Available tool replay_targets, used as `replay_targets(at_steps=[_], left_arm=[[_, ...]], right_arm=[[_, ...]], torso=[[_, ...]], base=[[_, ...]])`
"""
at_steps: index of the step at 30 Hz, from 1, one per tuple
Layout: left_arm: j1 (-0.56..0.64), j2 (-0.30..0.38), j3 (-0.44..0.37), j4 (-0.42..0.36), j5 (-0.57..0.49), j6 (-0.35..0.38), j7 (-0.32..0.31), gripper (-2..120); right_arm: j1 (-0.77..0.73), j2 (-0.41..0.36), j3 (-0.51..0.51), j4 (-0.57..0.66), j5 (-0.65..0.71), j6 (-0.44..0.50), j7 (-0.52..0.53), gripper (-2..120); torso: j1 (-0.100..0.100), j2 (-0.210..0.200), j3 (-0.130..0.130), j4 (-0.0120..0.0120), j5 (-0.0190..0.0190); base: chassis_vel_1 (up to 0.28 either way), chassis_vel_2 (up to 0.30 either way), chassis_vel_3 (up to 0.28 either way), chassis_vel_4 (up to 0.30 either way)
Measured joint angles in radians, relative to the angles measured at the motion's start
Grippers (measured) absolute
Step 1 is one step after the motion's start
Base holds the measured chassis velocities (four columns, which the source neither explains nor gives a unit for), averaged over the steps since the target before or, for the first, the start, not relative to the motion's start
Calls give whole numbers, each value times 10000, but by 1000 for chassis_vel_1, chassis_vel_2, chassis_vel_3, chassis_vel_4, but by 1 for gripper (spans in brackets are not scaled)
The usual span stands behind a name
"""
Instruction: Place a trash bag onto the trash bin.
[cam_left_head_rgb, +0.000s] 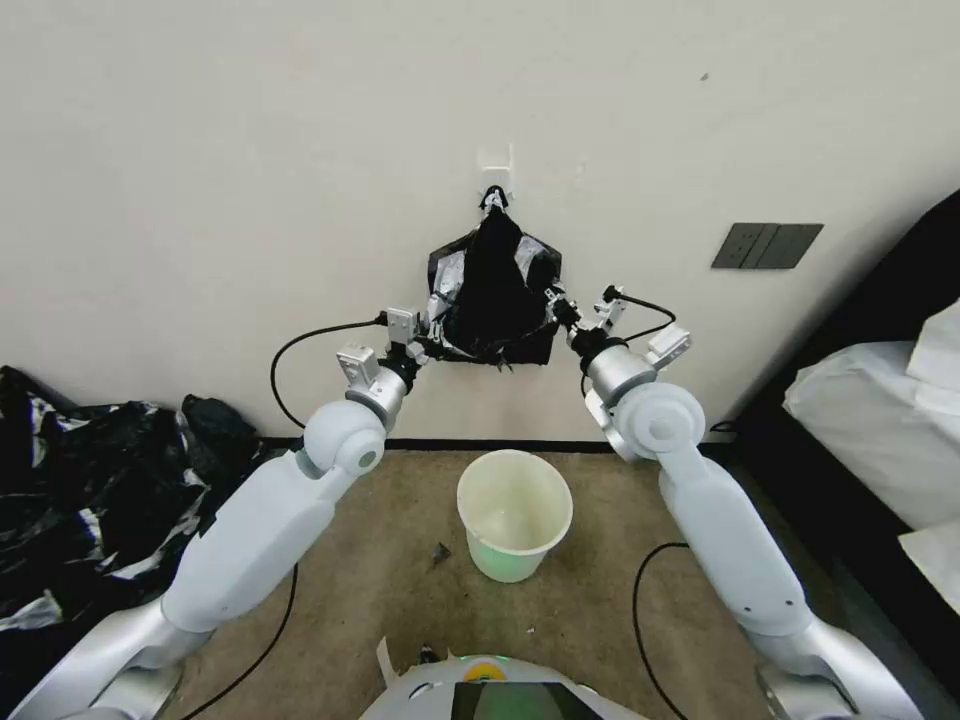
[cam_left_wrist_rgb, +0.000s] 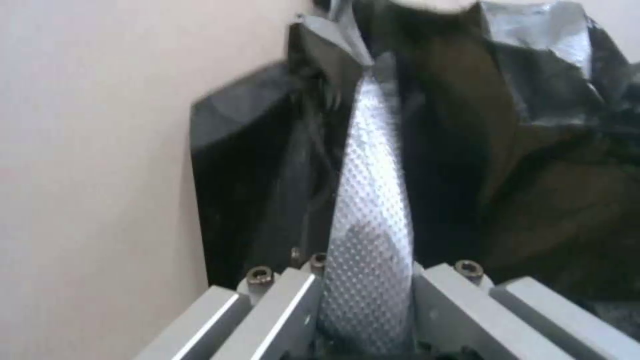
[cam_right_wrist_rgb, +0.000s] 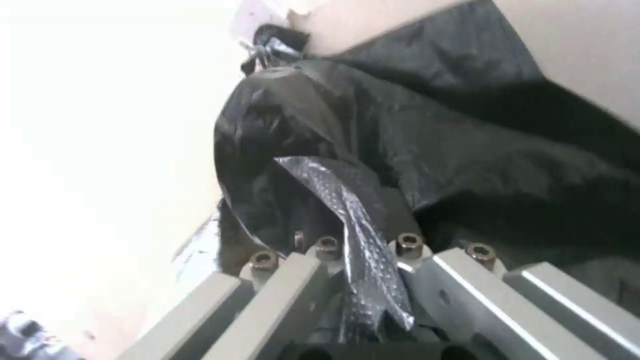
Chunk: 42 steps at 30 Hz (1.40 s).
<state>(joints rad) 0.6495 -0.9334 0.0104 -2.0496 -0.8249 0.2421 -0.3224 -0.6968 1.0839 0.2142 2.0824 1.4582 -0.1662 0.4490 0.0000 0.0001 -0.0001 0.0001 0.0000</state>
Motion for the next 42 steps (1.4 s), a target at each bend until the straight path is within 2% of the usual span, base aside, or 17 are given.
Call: replay_targets(at_steps=[5,8,11,12,14,15,16,19,23,30,33,42], left_arm=[[935,260,-19,-448,9,25,16,0],[1842,482,-262,-1042,38,-4,97,0],[2004,556,-356,-1220,40,-11,151,0],[2128,725,-505,-1531,-8,-27,207,0],[2153,851,-559,-1768,-159,-27,227,0],[2191,1083,-673,-2221,-494,-29,247,0],[2191,1083,-673,-2221,-494,-29,247,0],[2676,1483,-1038,-3096,-1243,133,256,0],[3369,1744,-1406,-3579,-1393,352,229,0],[4047,2351,-1537,-3942,-1418,472,171,0],[4233,2417,-1554,-3956,-1419,500,164,0],[4739,1980,-1235,-3400,-1360,481,377,0]], right_arm=[[-1034,-88,299,361,-169,9,-178,0],[-2529,-313,840,1007,-745,44,-839,0],[-2835,-407,1112,1327,-534,46,-880,0],[-3107,-616,1560,1850,213,46,-826,0],[-3172,-806,1764,2133,739,29,-692,0],[-3294,-1236,2202,2720,1778,22,-370,0],[-3294,-1236,2202,2720,1778,22,-370,0],[-3766,-2092,2893,3778,3161,2,133,0],[-4319,-2469,3244,4244,3730,0,360,0],[-5306,-2313,3281,4270,4235,-16,718,0],[-5463,-2167,3267,4250,4340,-16,849,0],[-6365,-1633,2942,4207,3692,-134,976,0]], torso=[[0,-1,1,2,-1],[0,0,0,-5,3],[0,-1,0,-4,2],[-1,-1,-1,-2,1],[0,-1,1,0,2],[-1,0,-1,-1,-2],[-1,0,-1,-1,-2],[-1,1,-2,-3,-1],[-1,0,-2,1,-3],[-1,0,0,-2,1],[-1,0,0,-1,1],[-1,0,0,-1,0]], base=[[0,0,0,0],[0,0,0,0],[0,0,0,0],[0,0,0,0],[0,0,0,0],[0,0,0,0],[0,0,0,0],[0,0,0,0],[0,0,0,0],[0,0,0,0],[0,0,0,0],[0,0,0,0]])
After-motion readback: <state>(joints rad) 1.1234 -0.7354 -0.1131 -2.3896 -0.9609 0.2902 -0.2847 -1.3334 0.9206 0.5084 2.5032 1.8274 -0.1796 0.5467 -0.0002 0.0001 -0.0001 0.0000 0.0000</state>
